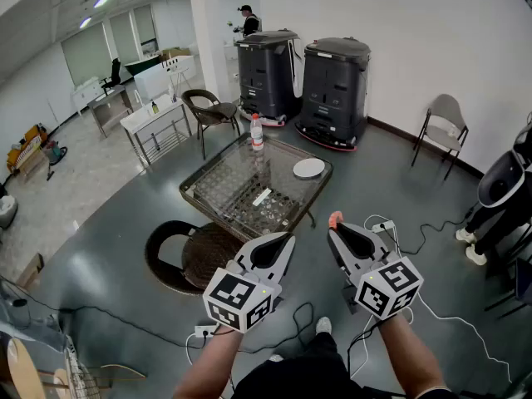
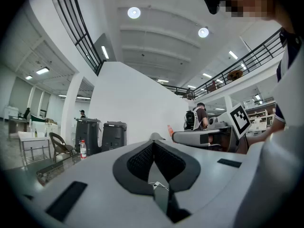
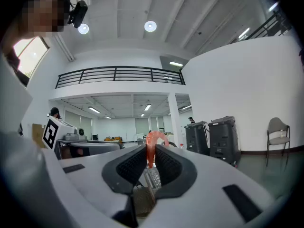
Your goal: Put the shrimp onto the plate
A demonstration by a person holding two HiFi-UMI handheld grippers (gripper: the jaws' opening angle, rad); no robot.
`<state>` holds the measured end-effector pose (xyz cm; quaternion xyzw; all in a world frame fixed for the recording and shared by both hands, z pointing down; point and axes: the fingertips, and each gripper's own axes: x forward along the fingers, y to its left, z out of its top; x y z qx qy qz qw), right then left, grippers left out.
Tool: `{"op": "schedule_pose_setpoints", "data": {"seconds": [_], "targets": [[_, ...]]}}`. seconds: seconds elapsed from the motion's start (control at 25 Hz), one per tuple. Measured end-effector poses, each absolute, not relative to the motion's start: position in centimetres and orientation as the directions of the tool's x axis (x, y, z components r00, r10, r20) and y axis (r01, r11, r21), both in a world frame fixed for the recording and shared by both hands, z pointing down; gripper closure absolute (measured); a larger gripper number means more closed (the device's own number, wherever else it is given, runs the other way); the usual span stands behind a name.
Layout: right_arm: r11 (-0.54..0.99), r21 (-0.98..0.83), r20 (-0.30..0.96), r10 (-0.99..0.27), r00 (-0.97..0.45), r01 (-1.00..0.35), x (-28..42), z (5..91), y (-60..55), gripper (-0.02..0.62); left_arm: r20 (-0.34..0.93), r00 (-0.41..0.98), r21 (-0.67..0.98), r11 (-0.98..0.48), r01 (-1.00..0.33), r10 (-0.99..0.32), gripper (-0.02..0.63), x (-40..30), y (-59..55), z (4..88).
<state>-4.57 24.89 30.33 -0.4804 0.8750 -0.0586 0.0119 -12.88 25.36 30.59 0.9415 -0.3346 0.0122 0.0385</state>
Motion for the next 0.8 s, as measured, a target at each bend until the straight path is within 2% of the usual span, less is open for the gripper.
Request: {"op": "schedule_pose_setpoints", "data": {"seconds": [0.8], "targets": [[0.534,-0.091,0.035,-0.842,-0.539,-0.841,-3.8,30.4,22.8,0.537,0.080,0.775,0.081,-0.771,-0.631,-0.626,0.597,-12.1,23.4,31.5]]}}
